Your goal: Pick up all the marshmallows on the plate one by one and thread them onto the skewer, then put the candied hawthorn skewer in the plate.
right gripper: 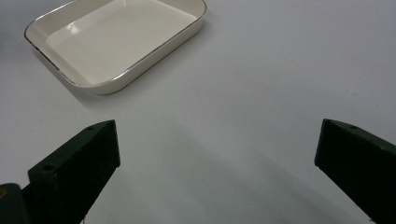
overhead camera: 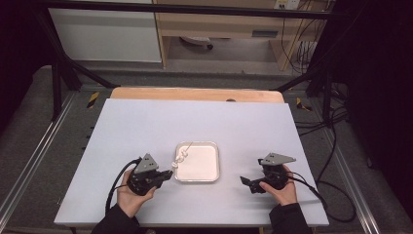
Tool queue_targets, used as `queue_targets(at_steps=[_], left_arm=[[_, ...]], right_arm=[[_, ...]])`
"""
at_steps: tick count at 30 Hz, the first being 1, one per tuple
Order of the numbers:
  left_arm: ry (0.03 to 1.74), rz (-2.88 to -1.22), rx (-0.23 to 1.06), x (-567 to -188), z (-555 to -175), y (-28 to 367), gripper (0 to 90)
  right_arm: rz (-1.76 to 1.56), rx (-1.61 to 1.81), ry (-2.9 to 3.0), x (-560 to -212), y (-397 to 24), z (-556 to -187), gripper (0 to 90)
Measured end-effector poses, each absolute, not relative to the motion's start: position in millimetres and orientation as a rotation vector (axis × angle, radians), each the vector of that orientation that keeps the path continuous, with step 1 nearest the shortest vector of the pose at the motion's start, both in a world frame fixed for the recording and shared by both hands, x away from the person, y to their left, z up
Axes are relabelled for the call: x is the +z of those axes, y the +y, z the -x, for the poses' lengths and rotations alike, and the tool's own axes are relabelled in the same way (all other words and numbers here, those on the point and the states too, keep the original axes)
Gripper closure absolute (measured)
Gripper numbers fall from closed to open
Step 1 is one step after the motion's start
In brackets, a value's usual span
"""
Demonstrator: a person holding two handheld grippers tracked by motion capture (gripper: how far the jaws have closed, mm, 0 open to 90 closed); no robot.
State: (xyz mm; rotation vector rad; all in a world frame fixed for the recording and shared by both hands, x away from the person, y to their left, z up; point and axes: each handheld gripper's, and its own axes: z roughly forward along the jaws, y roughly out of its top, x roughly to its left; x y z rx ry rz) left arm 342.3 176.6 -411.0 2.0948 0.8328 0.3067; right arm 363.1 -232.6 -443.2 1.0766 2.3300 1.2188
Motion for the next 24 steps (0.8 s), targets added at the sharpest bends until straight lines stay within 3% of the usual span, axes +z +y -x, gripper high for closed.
queue_targets(at_steps=[24], left_arm=[[0.910, -2.174, 0.294, -419, -383, 132, 88.3]], right_arm=[[-1.096, 1.219, 2.329, -450, -247, -355, 0.8]])
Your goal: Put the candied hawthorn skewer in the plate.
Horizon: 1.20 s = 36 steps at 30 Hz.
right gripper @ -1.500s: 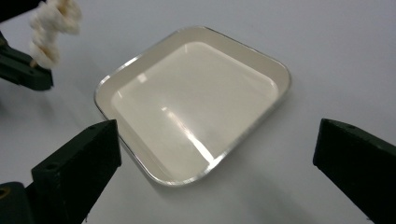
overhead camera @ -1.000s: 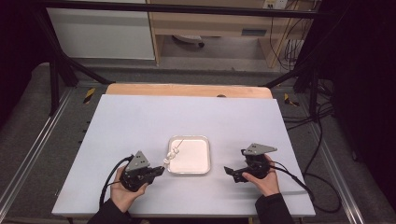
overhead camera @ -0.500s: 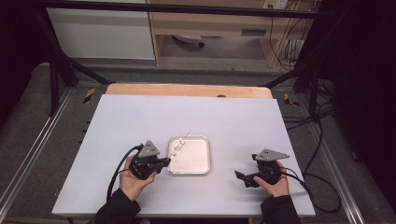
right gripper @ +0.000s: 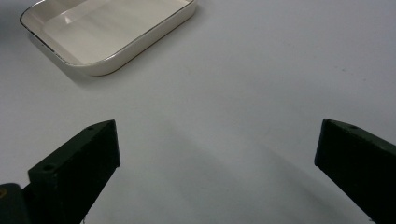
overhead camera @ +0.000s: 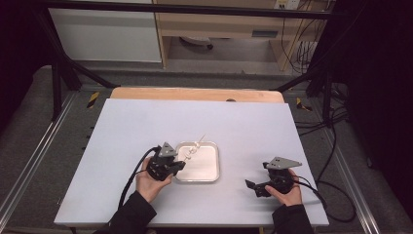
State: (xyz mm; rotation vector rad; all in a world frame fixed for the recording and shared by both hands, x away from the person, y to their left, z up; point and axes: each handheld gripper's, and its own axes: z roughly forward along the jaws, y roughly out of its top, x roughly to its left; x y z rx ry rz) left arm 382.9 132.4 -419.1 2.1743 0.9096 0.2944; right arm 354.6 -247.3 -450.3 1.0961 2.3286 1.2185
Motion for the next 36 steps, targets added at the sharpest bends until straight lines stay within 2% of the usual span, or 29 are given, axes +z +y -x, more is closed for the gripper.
queue_targets(at_steps=[25, 36], left_arm=[[0.994, -2.297, 0.264, -436, -390, 112, 87.9], [0.967, -2.279, 0.307, -431, -388, 117, 76.8]], right_arm=[[-1.103, 1.219, 2.342, -452, -247, -354, 0.8], [-1.100, 1.220, 2.343, -452, -247, -354, 0.9]])
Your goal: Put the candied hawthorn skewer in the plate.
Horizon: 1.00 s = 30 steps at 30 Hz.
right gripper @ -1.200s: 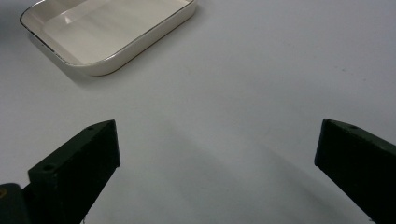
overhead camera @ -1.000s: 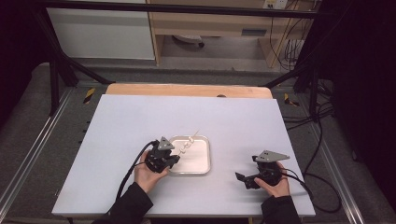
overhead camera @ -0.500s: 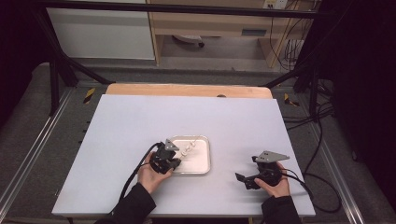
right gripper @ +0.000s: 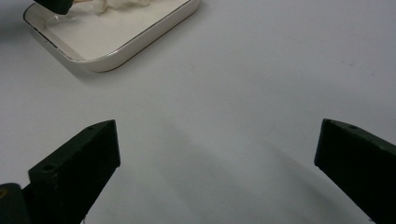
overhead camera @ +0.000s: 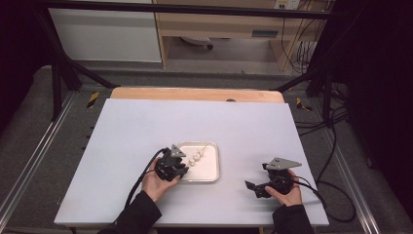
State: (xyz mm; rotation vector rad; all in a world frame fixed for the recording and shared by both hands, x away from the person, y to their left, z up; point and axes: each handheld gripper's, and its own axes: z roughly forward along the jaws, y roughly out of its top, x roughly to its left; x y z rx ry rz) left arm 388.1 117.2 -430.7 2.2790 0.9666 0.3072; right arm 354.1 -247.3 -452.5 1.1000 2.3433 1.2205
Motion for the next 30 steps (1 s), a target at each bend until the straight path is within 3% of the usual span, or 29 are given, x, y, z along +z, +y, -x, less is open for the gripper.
queue_targets(at_steps=[17, 30], left_arm=[[0.892, -2.218, 0.323, -411, -370, 166, 36.5], [0.922, -2.174, 0.320, -430, -352, 218, 18.7]], right_arm=[[-1.104, 1.223, 2.335, -451, -249, -353, 0.9], [-1.111, 1.214, 2.343, -451, -248, -352, 0.8]])
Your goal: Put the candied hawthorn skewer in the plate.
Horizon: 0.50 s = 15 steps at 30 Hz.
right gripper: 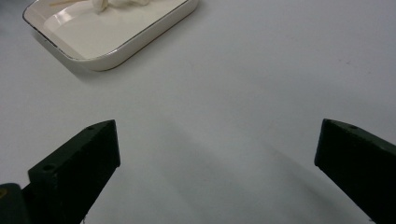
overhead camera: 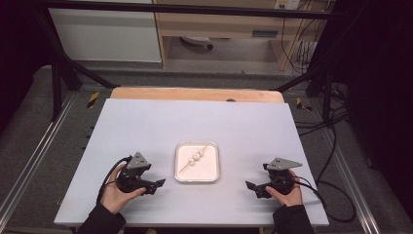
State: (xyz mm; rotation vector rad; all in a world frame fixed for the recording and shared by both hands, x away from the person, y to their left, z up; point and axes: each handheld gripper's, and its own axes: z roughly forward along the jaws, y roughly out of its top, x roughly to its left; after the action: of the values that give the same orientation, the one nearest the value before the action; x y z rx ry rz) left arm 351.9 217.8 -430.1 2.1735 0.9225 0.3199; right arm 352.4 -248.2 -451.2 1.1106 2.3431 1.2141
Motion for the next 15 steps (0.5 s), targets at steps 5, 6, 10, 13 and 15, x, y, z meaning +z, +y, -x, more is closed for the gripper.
queue_targets(at_steps=[5, 6, 10, 13, 15], left_arm=[[0.945, -2.159, 0.328, -437, -347, 234, 12.9], [0.950, -2.153, 0.326, -439, -346, 238, 11.9], [0.969, -2.137, 0.323, -447, -342, 252, 9.0], [0.998, -2.115, 0.332, -450, -340, 259, 8.5], [0.996, -2.105, 0.330, -450, -339, 261, 8.6]], right_arm=[[-1.103, 1.206, 2.350, -452, -248, -352, 0.8], [-1.107, 1.207, 2.350, -452, -248, -352, 0.8], [-1.113, 1.205, 2.353, -453, -248, -352, 0.8], [-1.114, 1.207, 2.353, -453, -248, -351, 0.8], [-1.112, 1.197, 2.361, -454, -247, -352, 0.8]])
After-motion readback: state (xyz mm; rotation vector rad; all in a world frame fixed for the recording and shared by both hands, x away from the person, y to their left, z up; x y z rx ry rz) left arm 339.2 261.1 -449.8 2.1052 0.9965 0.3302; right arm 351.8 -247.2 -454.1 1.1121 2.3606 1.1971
